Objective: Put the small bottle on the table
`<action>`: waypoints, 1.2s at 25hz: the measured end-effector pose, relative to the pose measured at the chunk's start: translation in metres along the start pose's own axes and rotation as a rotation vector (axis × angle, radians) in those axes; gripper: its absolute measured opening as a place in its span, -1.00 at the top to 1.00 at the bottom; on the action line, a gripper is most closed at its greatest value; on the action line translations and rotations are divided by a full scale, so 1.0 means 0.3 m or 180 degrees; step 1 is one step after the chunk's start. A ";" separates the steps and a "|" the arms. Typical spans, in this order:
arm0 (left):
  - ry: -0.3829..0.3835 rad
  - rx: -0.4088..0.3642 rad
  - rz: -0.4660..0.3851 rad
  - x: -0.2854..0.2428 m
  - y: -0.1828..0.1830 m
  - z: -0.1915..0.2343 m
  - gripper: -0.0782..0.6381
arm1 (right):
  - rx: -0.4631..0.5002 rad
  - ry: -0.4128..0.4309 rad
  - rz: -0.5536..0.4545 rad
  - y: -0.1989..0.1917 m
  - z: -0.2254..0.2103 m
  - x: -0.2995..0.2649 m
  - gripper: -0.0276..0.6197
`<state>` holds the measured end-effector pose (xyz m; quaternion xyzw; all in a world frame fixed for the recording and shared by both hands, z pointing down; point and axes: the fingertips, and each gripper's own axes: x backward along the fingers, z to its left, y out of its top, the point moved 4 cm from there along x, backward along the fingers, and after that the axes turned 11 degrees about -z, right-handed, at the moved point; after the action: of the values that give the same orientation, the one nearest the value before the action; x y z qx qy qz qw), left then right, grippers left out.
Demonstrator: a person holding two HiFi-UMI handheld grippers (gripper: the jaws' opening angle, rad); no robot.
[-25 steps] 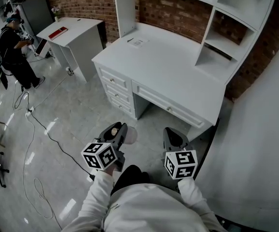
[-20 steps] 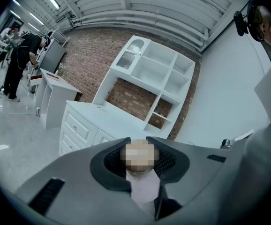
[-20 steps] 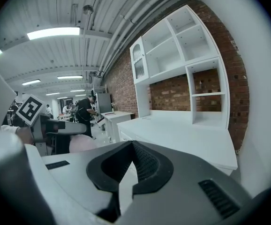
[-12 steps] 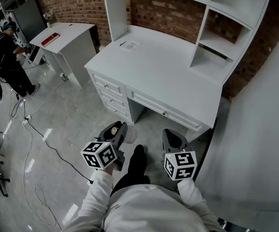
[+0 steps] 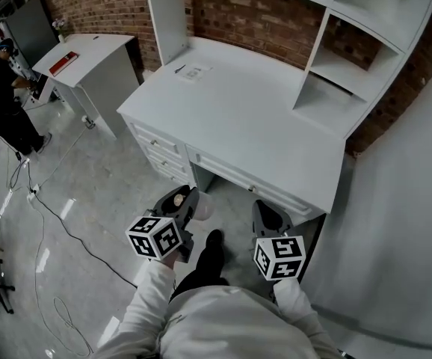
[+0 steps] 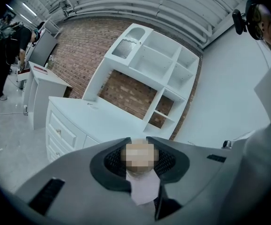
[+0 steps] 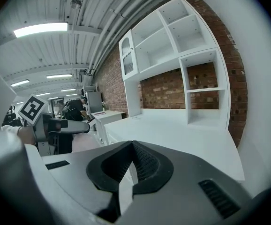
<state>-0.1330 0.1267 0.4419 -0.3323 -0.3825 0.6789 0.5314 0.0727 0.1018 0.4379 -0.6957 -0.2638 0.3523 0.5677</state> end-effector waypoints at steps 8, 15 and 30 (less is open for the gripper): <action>-0.0109 -0.0032 0.0124 -0.222 0.063 0.107 0.46 | -0.0043 -0.0118 0.0007 0.050 -0.075 -0.203 0.83; -0.0215 -0.0019 0.0169 -0.428 0.126 0.194 0.46 | -0.0040 -0.0289 0.0015 0.101 -0.150 -0.380 0.83; -0.0435 -0.0051 0.0280 -0.696 0.183 0.309 0.46 | -0.0051 -0.0525 -0.0033 0.154 -0.227 -0.592 0.83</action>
<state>-0.1934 -0.1002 0.4485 -0.3060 -0.4083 0.7196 0.4711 0.0161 -0.0855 0.4339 -0.6675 -0.3161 0.4033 0.5402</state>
